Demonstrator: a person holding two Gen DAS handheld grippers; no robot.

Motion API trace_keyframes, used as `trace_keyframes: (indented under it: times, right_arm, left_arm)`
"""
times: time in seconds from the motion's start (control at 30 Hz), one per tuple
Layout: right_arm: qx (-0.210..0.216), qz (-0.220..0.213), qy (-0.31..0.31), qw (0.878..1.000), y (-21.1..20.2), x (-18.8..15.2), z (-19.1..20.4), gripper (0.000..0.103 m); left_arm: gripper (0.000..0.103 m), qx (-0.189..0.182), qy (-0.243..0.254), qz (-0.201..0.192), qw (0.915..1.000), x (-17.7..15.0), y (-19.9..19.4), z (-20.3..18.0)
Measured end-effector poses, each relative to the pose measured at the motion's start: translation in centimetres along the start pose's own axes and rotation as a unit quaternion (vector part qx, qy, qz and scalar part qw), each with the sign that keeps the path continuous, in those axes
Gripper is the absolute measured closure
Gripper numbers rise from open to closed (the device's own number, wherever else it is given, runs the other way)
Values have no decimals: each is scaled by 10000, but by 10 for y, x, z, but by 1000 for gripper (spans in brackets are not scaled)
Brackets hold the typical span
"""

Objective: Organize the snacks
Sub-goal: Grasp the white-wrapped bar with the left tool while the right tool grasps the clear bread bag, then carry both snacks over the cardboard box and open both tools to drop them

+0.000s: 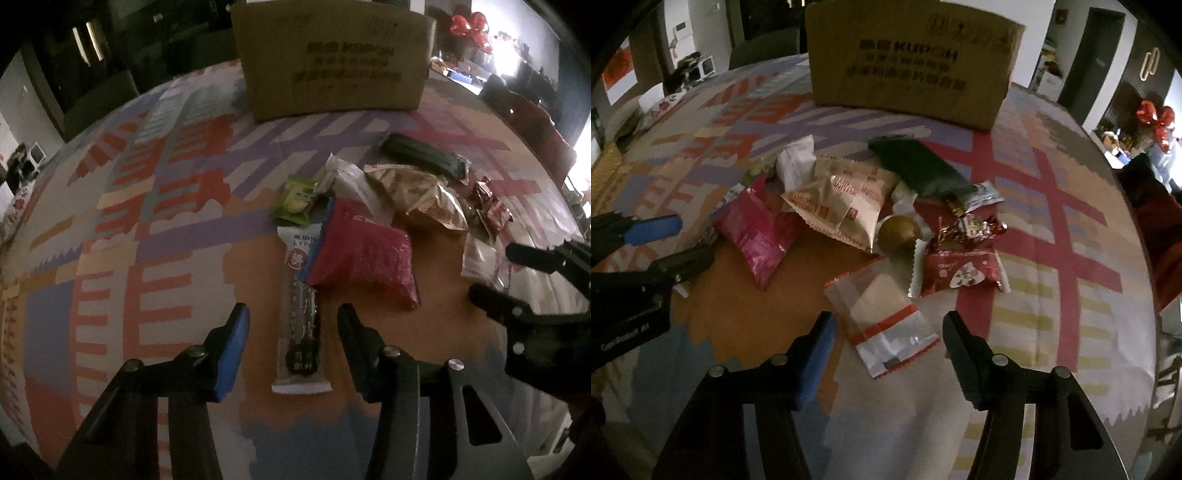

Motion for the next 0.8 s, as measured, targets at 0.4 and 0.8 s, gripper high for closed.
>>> trace_keyframes:
  times: [0.4, 0.8]
  right_arm:
    - [292, 35, -110, 9995, 6, 9, 9, 55]
    - [705, 25, 6, 9975, -26, 9, 28, 65]
  left_arm:
    - [81, -349, -237, 136, 9990, 3, 13, -3]
    - [82, -146, -425, -65, 9990, -1, -19, 3]
Point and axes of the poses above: each gripper's, at about its wrist camera, not at the fingertips, and y roughly the way its jaws point, z to its left, x to its top, the point moved 10 cm from there along y, roughly the way its jaws point, and after that the axes turned 9 degrees about y, right-handed, at the moved point
